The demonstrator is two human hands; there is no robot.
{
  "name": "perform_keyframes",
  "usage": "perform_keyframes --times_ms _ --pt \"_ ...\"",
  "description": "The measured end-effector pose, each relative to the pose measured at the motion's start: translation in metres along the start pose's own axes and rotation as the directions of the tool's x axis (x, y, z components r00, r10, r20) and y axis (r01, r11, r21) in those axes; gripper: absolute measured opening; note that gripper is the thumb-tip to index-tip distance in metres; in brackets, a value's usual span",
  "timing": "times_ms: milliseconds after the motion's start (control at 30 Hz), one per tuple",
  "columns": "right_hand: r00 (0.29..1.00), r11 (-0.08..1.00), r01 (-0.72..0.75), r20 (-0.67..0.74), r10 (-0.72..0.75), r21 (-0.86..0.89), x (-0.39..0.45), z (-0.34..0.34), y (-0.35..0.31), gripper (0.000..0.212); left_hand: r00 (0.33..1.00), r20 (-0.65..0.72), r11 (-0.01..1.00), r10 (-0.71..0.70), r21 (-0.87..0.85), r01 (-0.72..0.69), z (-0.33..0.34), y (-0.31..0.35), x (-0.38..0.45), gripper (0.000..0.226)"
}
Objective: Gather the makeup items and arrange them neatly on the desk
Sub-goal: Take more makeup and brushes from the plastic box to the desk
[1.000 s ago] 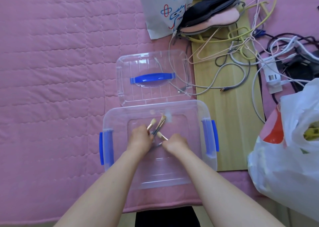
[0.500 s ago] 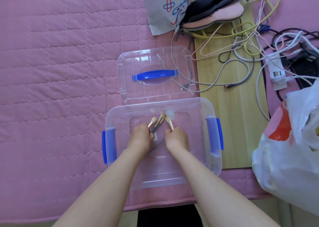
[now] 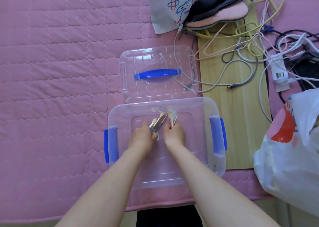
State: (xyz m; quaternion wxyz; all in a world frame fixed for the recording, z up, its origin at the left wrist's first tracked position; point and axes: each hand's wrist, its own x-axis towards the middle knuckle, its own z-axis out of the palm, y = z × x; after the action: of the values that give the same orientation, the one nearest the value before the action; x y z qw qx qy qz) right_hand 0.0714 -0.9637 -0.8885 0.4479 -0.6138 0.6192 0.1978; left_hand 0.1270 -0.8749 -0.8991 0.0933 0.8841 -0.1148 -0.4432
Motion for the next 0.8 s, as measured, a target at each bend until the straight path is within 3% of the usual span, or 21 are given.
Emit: perform_keyframes --times_ms 233,433,600,800 --pt "0.996 0.997 -0.028 -0.087 0.022 -0.068 0.001 0.011 -0.003 0.035 0.999 -0.036 0.999 -0.029 -0.014 0.028 0.006 -0.007 0.007 0.022" --pt "0.992 0.998 -0.062 -0.115 0.060 -0.009 0.000 0.017 -0.008 0.036 0.998 -0.039 0.998 -0.059 -0.039 0.057 0.009 -0.008 0.011 0.019" --pt "0.992 0.999 -0.044 -0.119 0.046 0.018 0.003 0.018 -0.005 0.039 0.999 0.016 0.980 -0.052 -0.191 0.054 0.010 -0.006 0.011 0.013" --pt "0.996 0.997 0.004 -0.084 -0.011 -0.080 0.004 0.010 0.001 0.023 1.000 0.019 0.951 -0.007 -0.308 0.013 0.008 0.002 -0.001 0.024"
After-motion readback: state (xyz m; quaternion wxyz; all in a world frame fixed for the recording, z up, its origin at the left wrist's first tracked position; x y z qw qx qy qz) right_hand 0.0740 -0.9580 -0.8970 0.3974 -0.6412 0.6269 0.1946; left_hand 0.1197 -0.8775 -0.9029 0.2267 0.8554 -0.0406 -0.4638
